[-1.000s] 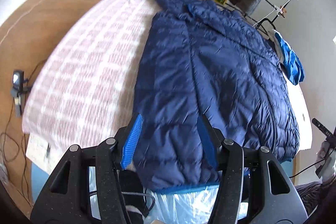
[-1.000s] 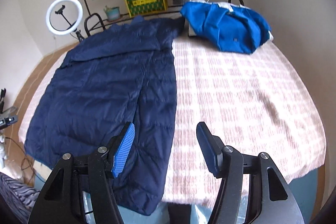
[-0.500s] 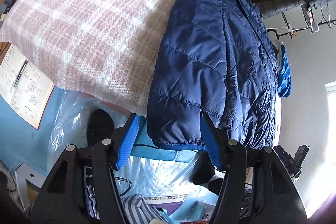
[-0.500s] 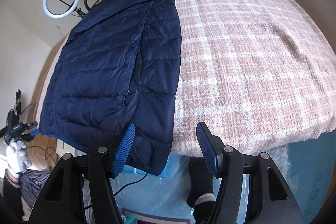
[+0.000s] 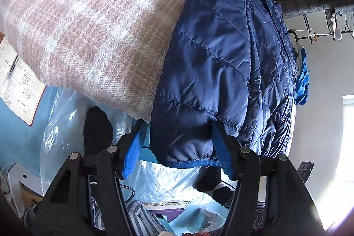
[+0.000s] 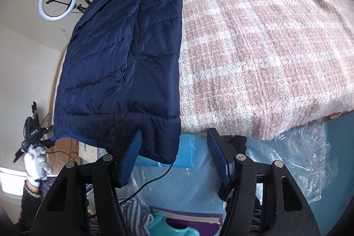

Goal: Fold large clothes

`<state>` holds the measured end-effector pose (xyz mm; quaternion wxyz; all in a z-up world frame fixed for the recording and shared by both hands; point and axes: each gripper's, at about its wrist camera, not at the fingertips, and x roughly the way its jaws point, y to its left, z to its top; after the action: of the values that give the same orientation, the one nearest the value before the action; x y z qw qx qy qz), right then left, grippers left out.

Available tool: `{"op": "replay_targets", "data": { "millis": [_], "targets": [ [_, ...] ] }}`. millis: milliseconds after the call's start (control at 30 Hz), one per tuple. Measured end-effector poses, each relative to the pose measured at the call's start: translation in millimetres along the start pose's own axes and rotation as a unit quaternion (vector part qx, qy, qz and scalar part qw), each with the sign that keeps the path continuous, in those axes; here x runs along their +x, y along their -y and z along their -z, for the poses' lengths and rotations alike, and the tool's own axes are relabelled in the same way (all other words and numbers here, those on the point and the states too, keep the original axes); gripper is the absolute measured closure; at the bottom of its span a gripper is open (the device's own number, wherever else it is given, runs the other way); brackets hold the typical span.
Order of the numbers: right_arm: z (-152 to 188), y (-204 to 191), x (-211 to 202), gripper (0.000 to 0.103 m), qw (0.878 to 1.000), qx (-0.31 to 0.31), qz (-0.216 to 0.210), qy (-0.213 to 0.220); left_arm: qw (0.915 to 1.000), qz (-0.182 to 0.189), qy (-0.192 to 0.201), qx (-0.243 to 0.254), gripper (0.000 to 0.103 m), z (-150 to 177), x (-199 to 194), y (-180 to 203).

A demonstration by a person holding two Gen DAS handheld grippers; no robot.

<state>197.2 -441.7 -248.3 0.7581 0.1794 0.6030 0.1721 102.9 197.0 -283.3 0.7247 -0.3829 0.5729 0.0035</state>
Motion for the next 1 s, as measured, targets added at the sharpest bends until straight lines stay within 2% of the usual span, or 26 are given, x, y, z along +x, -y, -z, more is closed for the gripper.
{"op": "replay_targets", "data": {
  "millis": [133,233,367,433,467,533,633,833,900,933,967,1000],
  "targets": [
    [1.3,-2.2,11.7,0.042,0.999,0.006,-0.027,-0.016,1.0,-0.001,-0.002,-0.005,0.041,0.1,6.1,0.2],
    [0.3,-9.7,18.7,0.042,1.0,-0.004,-0.022,-0.019,1.0,0.0,-0.002,-0.005,0.041,-1.1,7.7,0.7],
    [0.3,-13.2,18.6,0.042,0.999,-0.007,-0.041,-0.027,1.0,-0.002,0.002,0.007,0.041,-0.4,8.2,4.8],
    [0.9,-15.5,19.1,0.044,0.998,-0.015,-0.048,-0.031,0.9999,-0.002,0.005,0.008,0.047,0.7,6.3,5.4],
    [1.7,-16.4,18.4,0.047,0.998,-0.018,-0.049,-0.031,1.0,0.001,0.005,0.009,0.051,1.2,5.7,5.9],
    [0.4,-14.9,18.5,0.06,0.998,-0.02,-0.054,-0.032,0.9999,0.002,0.008,0.012,0.057,2.0,3.1,8.1],
    [-0.6,-8.9,14.0,0.072,0.997,-0.011,-0.066,-0.028,0.9997,-0.002,0.011,0.023,0.063,3.4,-0.3,11.7],
    [1.8,-12.8,11.5,0.079,0.997,-0.023,-0.067,-0.023,0.9993,-0.003,0.014,0.035,0.069,6.2,-6.7,14.0],
    [2.5,-15.1,10.5,0.083,0.997,-0.028,-0.07,-0.021,0.9992,-0.001,0.015,0.037,0.073,7.7,-9.4,12.8],
    [2.5,-16.1,9.1,0.09,0.997,-0.03,-0.071,-0.019,0.999,-0.002,0.017,0.041,0.078,9.3,-11.3,14.4],
    [1.9,-17.0,7.5,0.092,0.997,-0.031,-0.071,-0.016,0.9988,-0.001,0.02,0.046,0.084,10.3,-12.8,16.7],
    [0.9,-18.3,5.5,0.094,0.997,-0.031,-0.074,-0.012,0.9984,-0.001,0.022,0.051,0.086,11.3,-14.4,19.3]
  ]
}}
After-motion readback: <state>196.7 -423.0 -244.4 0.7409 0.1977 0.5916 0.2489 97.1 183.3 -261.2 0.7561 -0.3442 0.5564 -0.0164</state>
